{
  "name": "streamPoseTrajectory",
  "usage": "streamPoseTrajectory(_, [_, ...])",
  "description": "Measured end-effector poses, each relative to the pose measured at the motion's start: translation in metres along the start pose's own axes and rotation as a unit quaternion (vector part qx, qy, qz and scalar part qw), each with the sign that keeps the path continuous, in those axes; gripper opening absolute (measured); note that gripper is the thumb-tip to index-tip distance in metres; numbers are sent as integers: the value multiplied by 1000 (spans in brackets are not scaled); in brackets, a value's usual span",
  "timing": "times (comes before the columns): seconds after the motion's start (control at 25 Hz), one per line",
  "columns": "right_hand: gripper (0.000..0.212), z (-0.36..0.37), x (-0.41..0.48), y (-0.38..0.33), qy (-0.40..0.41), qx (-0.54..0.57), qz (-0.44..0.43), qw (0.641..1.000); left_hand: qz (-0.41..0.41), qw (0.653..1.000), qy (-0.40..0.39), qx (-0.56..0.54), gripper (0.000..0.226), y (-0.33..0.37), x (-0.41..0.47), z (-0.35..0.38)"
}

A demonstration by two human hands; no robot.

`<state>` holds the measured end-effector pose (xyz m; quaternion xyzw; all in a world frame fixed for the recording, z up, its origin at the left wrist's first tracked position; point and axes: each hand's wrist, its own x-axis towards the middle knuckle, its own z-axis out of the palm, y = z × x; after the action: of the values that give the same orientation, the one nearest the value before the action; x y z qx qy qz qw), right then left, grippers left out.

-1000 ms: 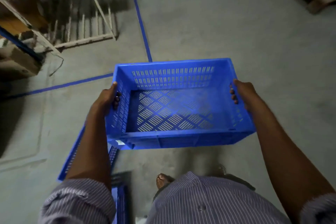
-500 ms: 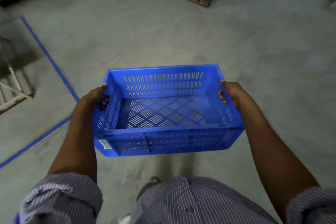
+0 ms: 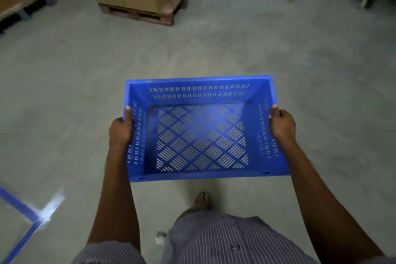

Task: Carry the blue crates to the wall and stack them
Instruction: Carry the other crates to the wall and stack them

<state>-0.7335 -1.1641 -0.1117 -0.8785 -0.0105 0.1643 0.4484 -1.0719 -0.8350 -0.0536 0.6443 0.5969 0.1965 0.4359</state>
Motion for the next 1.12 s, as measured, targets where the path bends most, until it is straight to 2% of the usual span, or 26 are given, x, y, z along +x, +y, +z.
streamPoseTrajectory(0.12, [71,-20,43,-36,63,8,0,998,29,1000,-9,-1,79,63,56,57])
streamPoseTrajectory(0.36, [67,-42,179,-83,158,61,13,985,104,993,-52,12,73,200,158,201])
streamPoseTrajectory(0.48, [80,-52,273,-106,171,93,14,981,117,991,-63,9,76,266,210,274])
streamPoseTrajectory(0.56, [84,-61,334,-127,160,94,17,982,110,992,-63,-7,75,309,240,310])
streamPoseTrajectory(0.68, [64,-68,418,-176,149,84,21,985,107,990,-86,-25,68,377,288,356])
streamPoseTrajectory(0.76, [60,-64,464,-214,144,99,31,984,106,989,-100,-30,61,419,327,380])
streamPoseTrajectory(1.12, [40,16,725,-371,53,155,91,982,48,971,-232,-3,52,583,592,496])
